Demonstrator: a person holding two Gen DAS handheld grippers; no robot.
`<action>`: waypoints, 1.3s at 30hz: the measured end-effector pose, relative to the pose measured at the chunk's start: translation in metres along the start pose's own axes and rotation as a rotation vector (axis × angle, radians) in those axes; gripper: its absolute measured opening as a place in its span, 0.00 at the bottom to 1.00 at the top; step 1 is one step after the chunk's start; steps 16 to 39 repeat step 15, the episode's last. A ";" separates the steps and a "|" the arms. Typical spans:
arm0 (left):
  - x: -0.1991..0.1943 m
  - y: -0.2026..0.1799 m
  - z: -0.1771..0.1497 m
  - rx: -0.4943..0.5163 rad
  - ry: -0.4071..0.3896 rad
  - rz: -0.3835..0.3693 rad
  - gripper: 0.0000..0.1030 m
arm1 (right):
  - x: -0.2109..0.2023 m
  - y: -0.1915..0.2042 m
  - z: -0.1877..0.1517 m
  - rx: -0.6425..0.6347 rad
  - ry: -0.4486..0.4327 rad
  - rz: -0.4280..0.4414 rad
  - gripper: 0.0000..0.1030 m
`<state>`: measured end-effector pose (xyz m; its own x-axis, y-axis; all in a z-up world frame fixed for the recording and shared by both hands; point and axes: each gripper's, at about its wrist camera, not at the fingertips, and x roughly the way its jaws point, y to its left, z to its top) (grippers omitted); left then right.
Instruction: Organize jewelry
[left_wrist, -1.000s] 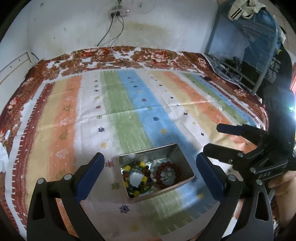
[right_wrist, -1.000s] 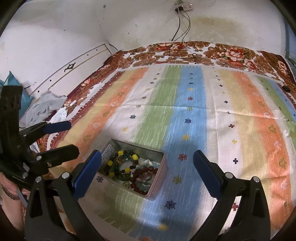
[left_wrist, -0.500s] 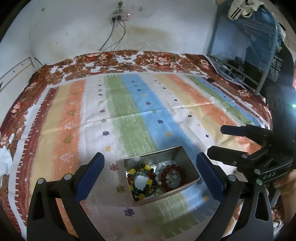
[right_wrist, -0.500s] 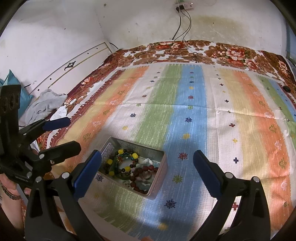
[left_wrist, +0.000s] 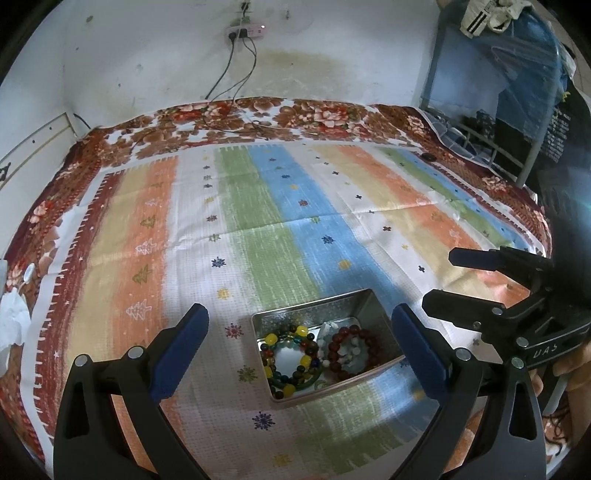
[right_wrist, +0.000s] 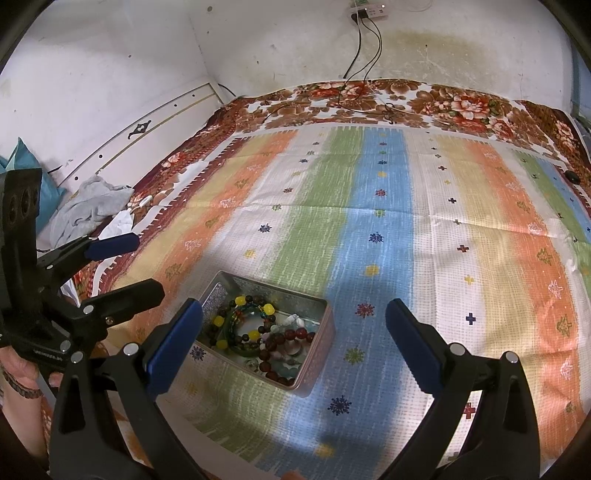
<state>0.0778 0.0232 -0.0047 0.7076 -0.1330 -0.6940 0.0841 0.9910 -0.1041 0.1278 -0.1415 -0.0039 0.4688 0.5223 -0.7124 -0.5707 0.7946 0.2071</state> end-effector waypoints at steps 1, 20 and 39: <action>0.000 0.000 0.000 -0.001 -0.001 0.003 0.94 | 0.000 0.000 0.000 0.000 -0.001 0.001 0.95; -0.001 -0.004 -0.001 -0.003 0.000 -0.004 0.94 | 0.001 0.001 -0.001 -0.003 0.004 0.002 0.95; -0.001 -0.004 -0.001 -0.003 0.000 -0.004 0.94 | 0.001 0.001 -0.001 -0.003 0.004 0.002 0.95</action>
